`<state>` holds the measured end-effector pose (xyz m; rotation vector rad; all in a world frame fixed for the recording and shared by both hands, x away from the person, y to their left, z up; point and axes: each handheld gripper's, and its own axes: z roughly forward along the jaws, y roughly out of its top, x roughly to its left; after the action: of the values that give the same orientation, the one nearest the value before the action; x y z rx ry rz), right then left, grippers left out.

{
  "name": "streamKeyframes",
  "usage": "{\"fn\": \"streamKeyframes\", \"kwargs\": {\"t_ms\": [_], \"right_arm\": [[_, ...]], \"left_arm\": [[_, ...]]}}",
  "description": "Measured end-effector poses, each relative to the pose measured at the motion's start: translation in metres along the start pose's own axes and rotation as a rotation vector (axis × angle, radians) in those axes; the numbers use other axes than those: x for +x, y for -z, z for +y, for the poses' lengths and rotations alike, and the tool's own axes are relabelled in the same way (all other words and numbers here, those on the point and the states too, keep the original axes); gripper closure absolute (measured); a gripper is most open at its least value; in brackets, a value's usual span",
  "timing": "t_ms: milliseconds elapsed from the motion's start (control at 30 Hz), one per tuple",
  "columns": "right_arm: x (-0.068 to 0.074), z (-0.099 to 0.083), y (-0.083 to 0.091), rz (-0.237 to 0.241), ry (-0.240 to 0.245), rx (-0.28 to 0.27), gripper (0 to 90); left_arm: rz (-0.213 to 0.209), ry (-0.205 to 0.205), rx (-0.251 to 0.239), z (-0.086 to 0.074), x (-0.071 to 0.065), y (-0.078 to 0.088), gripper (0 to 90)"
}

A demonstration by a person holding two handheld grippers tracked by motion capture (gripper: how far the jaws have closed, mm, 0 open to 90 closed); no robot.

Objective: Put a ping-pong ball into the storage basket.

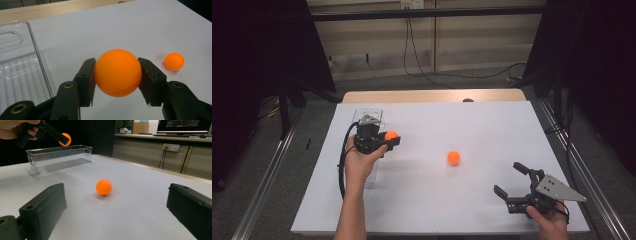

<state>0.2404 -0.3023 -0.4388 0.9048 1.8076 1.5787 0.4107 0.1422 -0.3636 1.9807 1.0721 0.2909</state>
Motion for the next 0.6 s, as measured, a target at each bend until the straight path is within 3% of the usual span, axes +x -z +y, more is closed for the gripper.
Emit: {"fn": "streamKeyframes", "kwargs": {"t_ms": [600], "right_arm": [[0.0003, 0.0003, -0.0003, 0.001, -0.002, -0.005, 1.9]], "left_arm": [[0.033, 0.013, 0.003, -0.0023, 0.0074, 0.0034, 50.9]]}}
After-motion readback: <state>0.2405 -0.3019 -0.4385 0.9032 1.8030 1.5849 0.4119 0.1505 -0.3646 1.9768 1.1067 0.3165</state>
